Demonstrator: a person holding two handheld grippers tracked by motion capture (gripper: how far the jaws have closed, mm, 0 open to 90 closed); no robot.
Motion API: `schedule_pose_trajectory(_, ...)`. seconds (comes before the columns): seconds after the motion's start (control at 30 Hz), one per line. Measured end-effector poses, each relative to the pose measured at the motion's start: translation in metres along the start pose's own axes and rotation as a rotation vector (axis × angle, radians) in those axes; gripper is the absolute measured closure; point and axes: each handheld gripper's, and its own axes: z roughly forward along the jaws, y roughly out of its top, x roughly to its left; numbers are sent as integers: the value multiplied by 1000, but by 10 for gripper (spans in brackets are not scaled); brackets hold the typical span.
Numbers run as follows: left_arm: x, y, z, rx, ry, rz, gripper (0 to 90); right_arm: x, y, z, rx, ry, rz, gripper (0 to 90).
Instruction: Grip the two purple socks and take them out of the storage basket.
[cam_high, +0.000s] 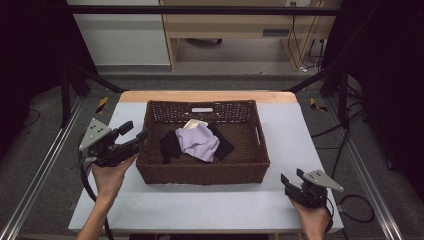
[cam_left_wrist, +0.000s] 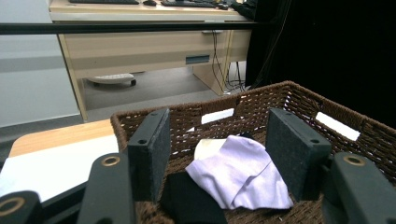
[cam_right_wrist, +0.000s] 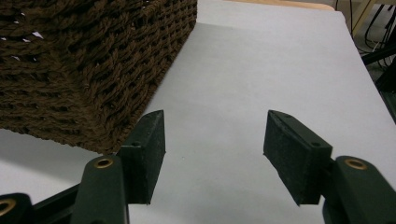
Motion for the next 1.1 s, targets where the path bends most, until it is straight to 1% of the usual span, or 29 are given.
schedule_pose_trajectory(0.03,-1,3,5,3,0,2,406,0,0,0,-1,0,-1,391)
schedule_pose_trajectory(0.13,-2,6,10,2,-3,-2,412,0,0,0,-2,-2,-4,391)
schedule_pose_trajectory(0.2,-4,9,15,5,-5,1,416,0,1,1,-1,0,-4,392)
schedule_pose_trajectory(0.23,-6,11,20,9,-7,9,423,0,1,1,-1,0,-5,393)
schedule_pose_trajectory(0.27,-6,11,20,9,-7,9,433,0,1,1,-1,0,-5,393)
schedule_pose_trajectory(0.37,-8,13,28,18,-8,12,438,0,1,1,-2,-1,-5,392)
schedule_pose_trajectory(0.43,-12,14,37,26,-12,12,446,0,1,1,-2,-2,-5,393)
schedule_pose_trajectory(0.47,-12,14,37,26,-12,12,450,0,1,1,-2,-2,-5,393)
schedule_pose_trajectory(0.53,-14,14,42,37,-9,23,452,-1,1,1,-2,-1,-6,394)
schedule_pose_trajectory(0.67,-15,16,54,51,0,30,456,-1,1,2,-2,-2,-5,395)
schedule_pose_trajectory(0.7,-16,18,60,57,6,37,458,-1,1,2,-2,-2,-5,396)
schedule_pose_trajectory(0.73,-16,18,60,57,6,37,458,-1,1,2,-2,-2,-5,396)
schedule_pose_trajectory(0.8,-16,19,66,58,11,49,458,0,1,2,0,3,2,398)
schedule_pose_trajectory(0.9,-16,19,77,74,1,39,457,0,2,2,-1,1,-2,398)
schedule_pose_trajectory(0.97,-18,18,85,84,2,48,455,0,2,2,0,1,-2,399)
schedule_pose_trajectory(1.1,-20,16,98,105,1,55,453,-1,2,3,0,-1,-3,399)
